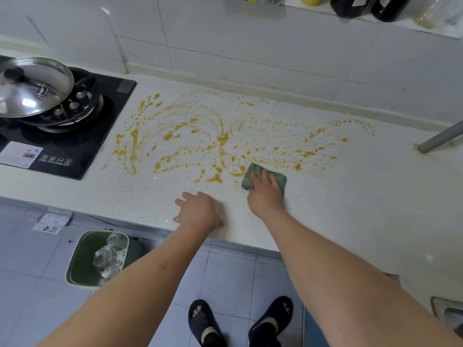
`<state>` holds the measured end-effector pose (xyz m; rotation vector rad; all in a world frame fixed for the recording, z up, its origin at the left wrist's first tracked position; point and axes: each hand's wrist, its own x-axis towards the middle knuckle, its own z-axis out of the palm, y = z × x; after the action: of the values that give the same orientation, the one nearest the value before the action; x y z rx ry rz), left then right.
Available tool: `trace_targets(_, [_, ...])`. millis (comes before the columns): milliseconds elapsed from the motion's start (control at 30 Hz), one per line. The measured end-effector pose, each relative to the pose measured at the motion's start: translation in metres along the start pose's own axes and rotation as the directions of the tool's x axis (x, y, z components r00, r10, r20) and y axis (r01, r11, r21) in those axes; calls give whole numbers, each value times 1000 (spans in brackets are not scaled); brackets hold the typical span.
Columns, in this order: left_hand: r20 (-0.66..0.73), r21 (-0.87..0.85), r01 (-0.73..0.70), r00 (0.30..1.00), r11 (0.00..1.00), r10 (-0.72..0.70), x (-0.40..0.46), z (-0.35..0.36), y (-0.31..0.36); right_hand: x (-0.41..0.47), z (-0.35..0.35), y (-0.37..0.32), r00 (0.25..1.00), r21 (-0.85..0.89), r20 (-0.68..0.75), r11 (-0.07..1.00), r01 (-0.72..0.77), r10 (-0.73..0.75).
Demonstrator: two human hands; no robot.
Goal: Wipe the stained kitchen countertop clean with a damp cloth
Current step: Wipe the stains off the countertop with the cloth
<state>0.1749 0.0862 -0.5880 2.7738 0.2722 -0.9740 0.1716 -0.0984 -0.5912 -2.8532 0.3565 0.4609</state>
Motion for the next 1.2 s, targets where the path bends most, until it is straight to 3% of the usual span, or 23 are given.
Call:
trace_targets(167, [-15,7,-21,1000,1000,21,-3,-1,-3,2,11,-44,992,57,65,993,107,-111])
trace_targets(333, [-21,31,-63,998,998,64,-9,-8,-7,-32,22,-1,957,33,95,962,273,-275])
trace_targets(400, [-26,38,-80,996,996,81,-10,-9,-9,-36,18,35,974,13,78,978,210,-211])
trace_targets(533, [-36,13,-86,996,996,86,-12,-8,-10,-28,-1,86,998,26,14,998,-55,54])
trace_targets(667, [-24,-12,-65,998,998,65,-11,-9,-8,-11,-1,43,985,11,8,984,-175,175])
trace_targets(867, [-71,13,-97,993,995,98,-11,-7,-11,-21,30,-46,991,53,1,989,136,-136])
trace_targets(967, [-49,19,-94,994,995,95,-13,-9,-11,-32,32,-28,956,56,39,956,287,-290])
trace_targets(1033, [-34,24,-93,995,995,93,-15,-12,-10,-39,29,7,951,20,15,951,309,-309])
trace_targets(1100, [-27,23,-87,996,996,87,-16,-13,-9,-43,23,48,978,-3,-30,978,208,-208])
trace_targets(1200, [-20,19,-78,997,997,78,-16,-13,-9,-41,9,90,994,14,-52,996,-93,94])
